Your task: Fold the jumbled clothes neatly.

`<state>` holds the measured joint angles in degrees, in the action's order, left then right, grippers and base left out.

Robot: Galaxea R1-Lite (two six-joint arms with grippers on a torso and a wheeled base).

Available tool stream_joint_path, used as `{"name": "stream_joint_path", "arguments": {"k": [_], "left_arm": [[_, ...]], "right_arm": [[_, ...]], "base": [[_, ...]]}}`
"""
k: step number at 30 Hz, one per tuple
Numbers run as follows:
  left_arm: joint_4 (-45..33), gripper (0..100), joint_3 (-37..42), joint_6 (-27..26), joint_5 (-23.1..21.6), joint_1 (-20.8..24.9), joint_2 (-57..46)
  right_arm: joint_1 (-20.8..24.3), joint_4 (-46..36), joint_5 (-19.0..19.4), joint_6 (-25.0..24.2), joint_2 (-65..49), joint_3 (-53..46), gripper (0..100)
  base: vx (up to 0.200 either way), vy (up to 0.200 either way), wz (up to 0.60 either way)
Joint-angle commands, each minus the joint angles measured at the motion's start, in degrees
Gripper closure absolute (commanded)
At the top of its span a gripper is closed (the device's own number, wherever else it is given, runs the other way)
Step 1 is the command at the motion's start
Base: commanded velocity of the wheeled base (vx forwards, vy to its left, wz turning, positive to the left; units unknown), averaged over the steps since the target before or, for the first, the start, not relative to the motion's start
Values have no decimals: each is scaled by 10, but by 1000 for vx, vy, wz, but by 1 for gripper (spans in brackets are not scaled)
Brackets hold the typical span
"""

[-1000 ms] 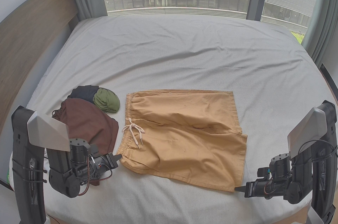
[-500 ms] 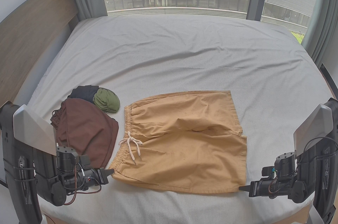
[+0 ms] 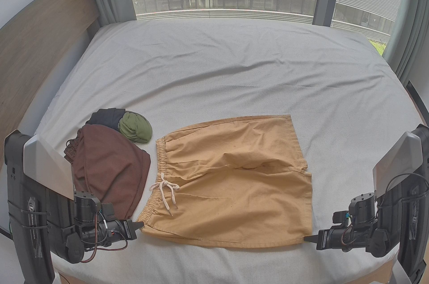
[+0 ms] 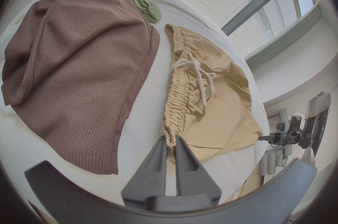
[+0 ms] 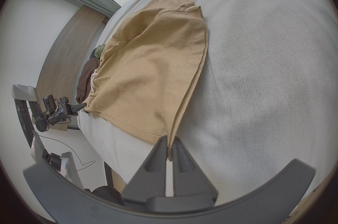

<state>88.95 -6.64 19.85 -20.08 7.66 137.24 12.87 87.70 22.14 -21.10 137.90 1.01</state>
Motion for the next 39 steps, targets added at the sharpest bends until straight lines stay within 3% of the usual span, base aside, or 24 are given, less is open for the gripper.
{"name": "stream_joint_path", "arguments": {"k": [1, 6, 19, 32, 39], "left_arm": [[0, 100, -3, 1, 1, 5, 3], [0, 100, -14, 2, 2, 10, -2], [0, 100, -40, 20, -8, 12, -95], [-1, 100, -97, 87, -12, 15, -115], [-1, 100, -102, 95, -8, 17, -110]], "right_arm": [[0, -2, 1, 0, -4, -10, 100], [0, -50, 2, 15, -33, -10, 100], [3, -82, 4, 15, -158, -10, 100], [-20, -34, 8, 8, -171, 28, 100], [-21, 6, 14, -20, -173, 38, 100]], "base": [[0, 0, 0], [0, 0, 0], [0, 0, 0], [0, 0, 0], [0, 0, 0]]}}
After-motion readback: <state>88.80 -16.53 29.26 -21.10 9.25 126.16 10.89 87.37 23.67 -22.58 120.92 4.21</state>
